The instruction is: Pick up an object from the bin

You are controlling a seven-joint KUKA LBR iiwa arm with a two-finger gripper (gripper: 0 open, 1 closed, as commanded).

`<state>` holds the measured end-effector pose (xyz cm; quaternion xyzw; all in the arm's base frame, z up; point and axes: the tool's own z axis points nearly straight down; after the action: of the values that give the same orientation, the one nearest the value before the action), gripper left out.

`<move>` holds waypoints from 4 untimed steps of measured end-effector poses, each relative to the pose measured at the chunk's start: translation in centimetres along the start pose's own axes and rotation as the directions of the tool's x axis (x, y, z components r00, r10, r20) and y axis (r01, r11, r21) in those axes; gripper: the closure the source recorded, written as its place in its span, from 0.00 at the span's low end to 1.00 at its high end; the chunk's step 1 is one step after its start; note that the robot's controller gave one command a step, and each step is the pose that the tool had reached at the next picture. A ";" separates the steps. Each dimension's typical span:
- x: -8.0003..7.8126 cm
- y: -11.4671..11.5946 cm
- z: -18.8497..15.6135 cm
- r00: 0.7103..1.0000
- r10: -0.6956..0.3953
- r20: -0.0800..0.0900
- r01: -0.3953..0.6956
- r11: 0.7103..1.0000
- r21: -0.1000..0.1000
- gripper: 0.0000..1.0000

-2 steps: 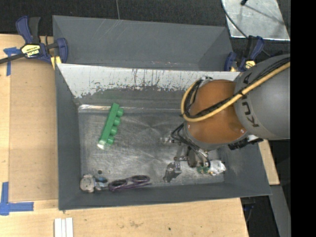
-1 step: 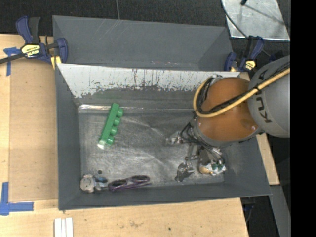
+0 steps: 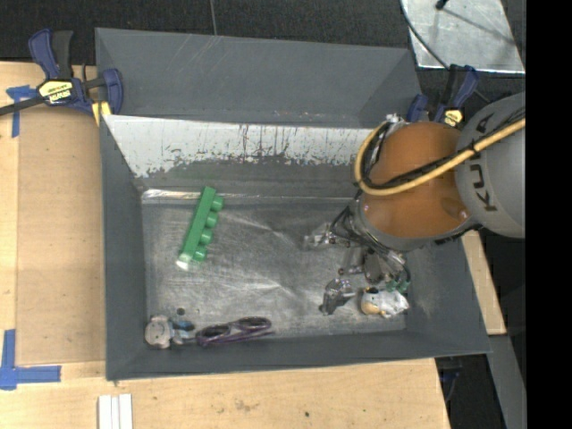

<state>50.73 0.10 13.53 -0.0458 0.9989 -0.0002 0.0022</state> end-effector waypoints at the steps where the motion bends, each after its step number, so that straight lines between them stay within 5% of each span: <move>1: 0.5 -1.1 -0.6 0.960 0.281 -0.003 -0.281 0.960 0.000 0.00; 2: 0.9 -2.8 0.1 0.961 0.275 -0.003 -0.275 0.961 0.001 0.00; 3: 0.1 1.6 0.8 1.000 0.006 -0.003 -0.006 1.000 0.001 0.00; 4: 0.6 5.0 1.2 0.999 0.045 -0.003 -0.045 0.999 -0.003 0.00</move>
Offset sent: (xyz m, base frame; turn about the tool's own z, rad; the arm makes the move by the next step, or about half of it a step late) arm -0.0124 -0.0593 -0.0136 -0.1491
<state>49.67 4.98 12.34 -0.0235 0.9997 0.0015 0.0006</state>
